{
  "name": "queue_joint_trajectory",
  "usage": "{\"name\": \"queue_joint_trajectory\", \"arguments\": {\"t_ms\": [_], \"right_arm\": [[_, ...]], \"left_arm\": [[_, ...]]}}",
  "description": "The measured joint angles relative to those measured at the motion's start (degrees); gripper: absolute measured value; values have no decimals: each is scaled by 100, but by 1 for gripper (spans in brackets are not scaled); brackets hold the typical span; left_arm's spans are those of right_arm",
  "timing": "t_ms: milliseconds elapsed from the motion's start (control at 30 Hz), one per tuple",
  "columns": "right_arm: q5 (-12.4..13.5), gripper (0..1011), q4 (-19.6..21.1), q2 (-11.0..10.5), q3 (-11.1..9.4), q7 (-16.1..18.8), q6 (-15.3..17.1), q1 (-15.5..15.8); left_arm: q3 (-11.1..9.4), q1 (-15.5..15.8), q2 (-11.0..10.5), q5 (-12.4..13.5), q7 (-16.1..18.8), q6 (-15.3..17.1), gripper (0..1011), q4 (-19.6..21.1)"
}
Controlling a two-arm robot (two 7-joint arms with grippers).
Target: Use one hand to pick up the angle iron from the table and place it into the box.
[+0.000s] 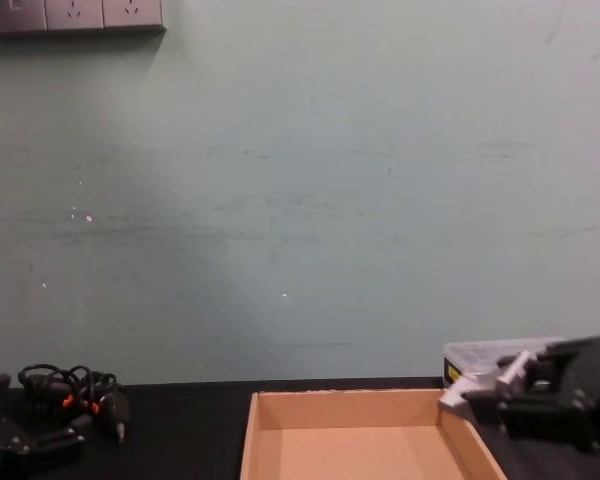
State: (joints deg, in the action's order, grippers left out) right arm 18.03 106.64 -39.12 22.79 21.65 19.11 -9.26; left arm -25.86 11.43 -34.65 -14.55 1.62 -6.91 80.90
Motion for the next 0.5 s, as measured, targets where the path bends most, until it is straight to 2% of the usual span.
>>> {"name": "queue_joint_trajectory", "arguments": {"t_ms": [200,400,433,500], "right_arm": [[-151,456,-529,417,188,54,171,-524],[-281,453,-1391,920,387,239,266,-1121],[-281,453,-1391,920,387,239,266,-1121],[-312,453,-1700,1068,431,292,275,-1298]], "left_arm": [[0,0,0,0,0,0,1000,0],[0,0,0,0,0,0,1000,0],[0,0,0,0,0,0,1000,1],[0,0,0,0,0,0,1000,0]]}}
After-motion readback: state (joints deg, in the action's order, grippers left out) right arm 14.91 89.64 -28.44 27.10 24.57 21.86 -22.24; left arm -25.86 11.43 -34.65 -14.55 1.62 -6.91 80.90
